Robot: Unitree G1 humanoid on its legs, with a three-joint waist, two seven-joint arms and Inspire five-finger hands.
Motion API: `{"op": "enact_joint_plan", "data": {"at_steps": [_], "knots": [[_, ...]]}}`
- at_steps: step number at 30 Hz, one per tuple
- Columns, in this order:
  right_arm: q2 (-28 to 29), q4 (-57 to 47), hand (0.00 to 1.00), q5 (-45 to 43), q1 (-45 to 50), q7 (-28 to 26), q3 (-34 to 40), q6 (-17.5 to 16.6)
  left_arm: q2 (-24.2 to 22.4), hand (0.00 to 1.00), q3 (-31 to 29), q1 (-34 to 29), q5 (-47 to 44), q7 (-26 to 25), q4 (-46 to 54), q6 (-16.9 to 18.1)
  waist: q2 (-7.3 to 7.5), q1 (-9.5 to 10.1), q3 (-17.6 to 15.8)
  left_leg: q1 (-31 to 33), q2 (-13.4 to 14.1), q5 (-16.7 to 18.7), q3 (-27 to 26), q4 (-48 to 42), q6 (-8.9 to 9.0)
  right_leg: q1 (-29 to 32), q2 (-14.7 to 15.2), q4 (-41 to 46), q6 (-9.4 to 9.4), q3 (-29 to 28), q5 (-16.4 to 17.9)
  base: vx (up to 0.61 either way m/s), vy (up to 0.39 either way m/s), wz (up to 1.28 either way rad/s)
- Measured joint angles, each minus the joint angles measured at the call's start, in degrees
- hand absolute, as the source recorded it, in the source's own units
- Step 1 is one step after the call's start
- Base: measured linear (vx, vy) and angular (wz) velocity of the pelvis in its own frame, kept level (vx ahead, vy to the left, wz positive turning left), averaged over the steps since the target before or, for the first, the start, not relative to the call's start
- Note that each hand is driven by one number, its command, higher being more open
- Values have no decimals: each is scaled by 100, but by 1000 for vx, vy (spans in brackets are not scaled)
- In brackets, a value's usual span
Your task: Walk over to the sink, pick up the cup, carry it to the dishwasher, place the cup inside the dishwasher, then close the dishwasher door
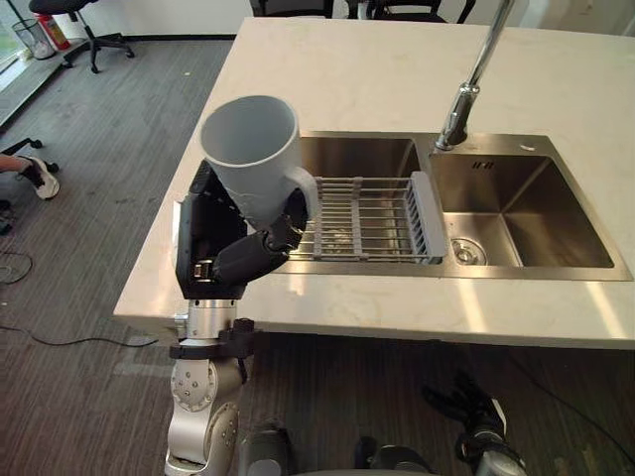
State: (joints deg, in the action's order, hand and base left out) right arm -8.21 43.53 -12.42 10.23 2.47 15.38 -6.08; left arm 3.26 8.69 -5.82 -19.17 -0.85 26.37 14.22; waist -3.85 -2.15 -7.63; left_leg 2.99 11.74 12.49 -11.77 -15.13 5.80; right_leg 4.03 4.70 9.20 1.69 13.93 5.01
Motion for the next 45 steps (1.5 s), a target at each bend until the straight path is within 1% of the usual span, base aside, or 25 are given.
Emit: {"op": "enact_joint_plan", "data": {"at_steps": [1,3,7,10,13,14,15,17,22,25,26,27,28,29,31,33,34,35,37,39,41,42,43,44,45], "knots": [[115,83,90,-4,-41,8,5,21,72,30,-7,122,-2,-7,-205,-4,137,-17,-4,-28,-225,-238,2,254,-67,20,154,-100,28,16,-137,-126,278,38],[303,65,90,-5,-2,-80,-23,24,166,30,-84,159,-5,-70,-574,-33,253,-8,8,-31,-505,-317,13,327,-162,-62,396,-290,185,20,-363,-144,245,21],[389,128,90,8,-37,-117,-158,25,260,30,-106,144,-6,-118,-641,-42,303,37,29,54,-612,-256,12,134,-334,-108,498,-353,204,-3,-487,-113,98,4],[320,186,90,12,-67,-112,-216,26,270,30,-79,131,-4,-76,-639,-42,312,90,35,115,-602,-218,29,42,-356,-104,494,-271,199,-9,-488,-141,10,2],[291,213,90,17,-47,-112,-225,39,286,30,-74,112,-4,-64,-634,-42,318,84,32,136,-621,-225,142,-4,-367,-12,408,30,203,-341,-170,-65,-34,25],[287,213,90,18,32,-111,-222,39,330,30,-17,113,1,-53,-634,-48,340,-62,46,239,-695,-244,446,-82,-386,41,158,332,153,-1034,145,-8,-127,104],[241,218,90,19,121,-93,-219,54,323,30,67,94,3,-31,-606,-49,354,-71,54,317,-769,-261,665,-145,-390,101,20,626,143,-1393,317,13,-116,106],[213,218,90,19,162,-90,-223,79,321,30,83,32,6,-48,-573,-51,365,54,63,360,-841,-272,847,-182,-376,164,-16,934,129,-1646,464,46,-56,67],[223,34,90,18,114,-74,-385,81,249,30,2,-226,9,-84,-393,-59,374,265,102,627,-913,-551,1632,-53,-246,79,-19,933,88,-1104,505,-3,-87,83],[226,-352,90,18,115,-36,-515,65,220,30,-133,-472,9,-147,-114,-62,406,349,110,945,-1017,-1010,1895,79,-138,65,69,944,-59,-554,594,-93,-92,139],[215,-395,90,19,33,6,-490,30,198,30,-215,-472,9,-174,-92,-62,413,373,106,1031,-997,-1303,1644,341,-164,61,158,934,-99,-358,618,-179,-7,142],[221,-389,90,21,-106,24,-449,24,177,30,-331,-496,7,-180,-24,-62,435,439,86,1042,-813,-1317,969,541,-365,22,197,858,-145,-93,639,-191,-11,130],[224,-420,90,24,-142,48,-454,23,149,30,-369,-512,5,-185,7,-64,446,447,78,1139,-636,-1180,476,306,-423,1,233,843,-147,48,638,-168,-19,130],[212,-517,90,24,-107,88,-453,2,88,30,-377,-526,-1,-188,38,-62,468,430,65,1249,-315,-800,-430,-399,-599,-152,342,821,-147,396,639,-107,-13,113],[152,-514,90,25,-49,128,-452,-3,52,30,-304,-556,-4,-152,75,-48,482,399,101,1156,-17,-438,-1128,-1316,-670,-374,537,779,-136,844,635,-109,61,136],[60,-502,90,26,-37,130,-439,-3,49,30,-265,-553,-6,-90,104,19,426,304,153,929,116,-209,-1457,-1701,-636,-504,709,776,-52,1220,631,-73,216,130],[9,-438,90,27,-53,131,-406,-6,15,30,-255,-533,-8,21,95,54,251,201,259,759,53,50,-1473,-1223,-549,-477,745,853,154,1497,638,-4,261,103],[58,-314,90,27,-91,130,-360,-2,24,30,-257,-504,-10,51,70,67,254,186,273,730,-59,65,-1439,-1047,-657,-462,787,894,182,1562,641,1,277,95],[226,-129,90,39,-146,82,-358,36,100,30,-301,-531,-58,62,-70,51,435,203,279,702,-392,-64,-1286,-774,-758,-478,876,787,159,1430,624,-2,210,68],[251,24,90,91,-204,14,-358,45,59,30,-383,-580,-172,62,-222,27,452,199,276,697,-628,-16,-1121,-779,-835,-487,1046,1026,168,1321,626,1,177,61],[249,78,90,155,-265,-2,-369,114,69,30,-329,-601,-172,104,-228,-29,483,159,249,642,-830,22,-911,-751,-909,-269,1344,1898,146,1154,606,13,135,59],[249,74,90,187,-250,-2,-397,140,117,30,-245,-617,-170,117,-228,-62,529,92,204,510,-942,28,-726,-707,-1000,-79,1434,2599,-7,684,497,22,72,78],[248,71,90,214,-235,-2,-421,141,142,30,-186,-618,-168,127,-227,-82,531,49,161,417,-983,36,-601,-680,-1042,40,1409,2941,-141,352,397,42,25,101],[255,28,90,270,-142,-9,-476,140,225,30,-45,-621,-165,152,-235,-85,480,-58,136,354,-989,81,-343,-656,-1018,204,1092,3144,25,-389,680,44,-11,102],[274,-60,90,318,-34,-20,-526,141,273,30,64,-610,-165,238,-227,-75,502,-53,146,319,-997,91,-156,-598,-1043,413,751,3085,61,-1031,917,38,-16,95]]}}
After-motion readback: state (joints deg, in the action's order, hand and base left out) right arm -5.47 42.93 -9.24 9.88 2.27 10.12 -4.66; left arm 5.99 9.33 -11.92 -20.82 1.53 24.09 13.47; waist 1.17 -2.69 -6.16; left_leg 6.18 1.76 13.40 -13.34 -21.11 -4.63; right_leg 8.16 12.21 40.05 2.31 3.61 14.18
